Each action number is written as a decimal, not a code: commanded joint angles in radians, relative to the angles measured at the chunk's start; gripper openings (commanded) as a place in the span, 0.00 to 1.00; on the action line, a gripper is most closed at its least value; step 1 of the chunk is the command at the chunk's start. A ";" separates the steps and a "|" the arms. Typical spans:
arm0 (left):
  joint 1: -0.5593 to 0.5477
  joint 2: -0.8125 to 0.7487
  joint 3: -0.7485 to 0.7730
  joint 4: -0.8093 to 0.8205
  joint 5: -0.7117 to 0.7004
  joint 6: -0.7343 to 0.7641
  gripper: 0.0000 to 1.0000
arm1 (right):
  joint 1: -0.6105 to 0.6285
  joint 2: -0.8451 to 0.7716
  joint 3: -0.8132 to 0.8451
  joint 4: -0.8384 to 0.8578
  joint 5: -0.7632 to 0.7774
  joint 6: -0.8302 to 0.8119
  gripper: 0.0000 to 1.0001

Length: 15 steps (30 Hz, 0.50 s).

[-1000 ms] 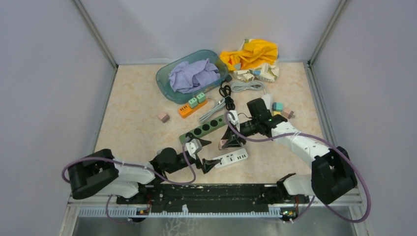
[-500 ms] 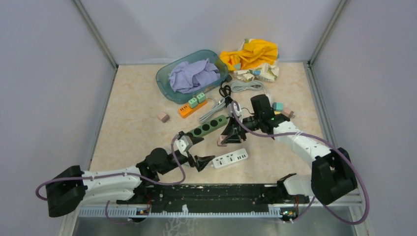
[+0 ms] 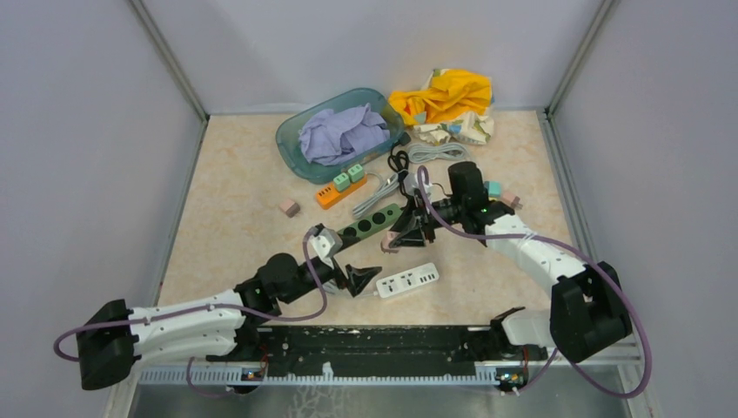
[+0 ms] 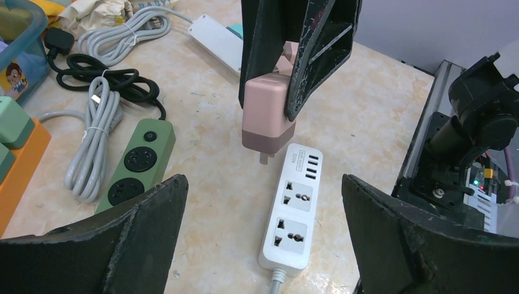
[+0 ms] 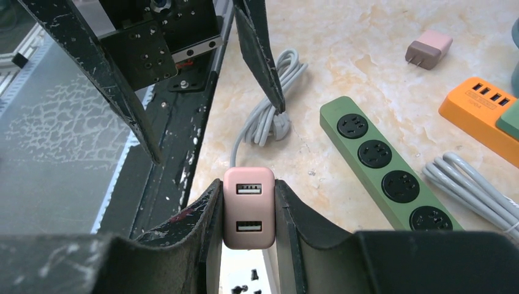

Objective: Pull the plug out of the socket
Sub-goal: Place the plug at the center of the board.

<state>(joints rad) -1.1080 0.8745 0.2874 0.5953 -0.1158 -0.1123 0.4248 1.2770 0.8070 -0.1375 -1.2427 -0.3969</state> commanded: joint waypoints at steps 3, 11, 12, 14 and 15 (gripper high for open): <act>0.005 -0.011 0.069 -0.094 -0.021 -0.018 1.00 | -0.018 -0.017 -0.027 0.177 -0.050 0.156 0.00; 0.006 -0.008 0.090 -0.129 -0.031 -0.026 1.00 | -0.024 -0.006 -0.062 0.308 -0.052 0.279 0.00; 0.005 -0.007 0.088 -0.129 -0.031 -0.026 1.00 | -0.026 -0.007 -0.065 0.322 -0.052 0.291 0.00; 0.006 -0.005 0.086 -0.128 -0.031 -0.026 1.00 | -0.026 -0.005 -0.072 0.352 -0.053 0.323 0.00; 0.007 -0.004 0.083 -0.125 -0.033 -0.025 1.00 | -0.026 -0.005 -0.077 0.365 -0.052 0.339 0.00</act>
<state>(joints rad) -1.1080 0.8749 0.3496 0.4721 -0.1364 -0.1310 0.4091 1.2781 0.7437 0.1040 -1.2617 -0.1444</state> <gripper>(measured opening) 0.998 0.312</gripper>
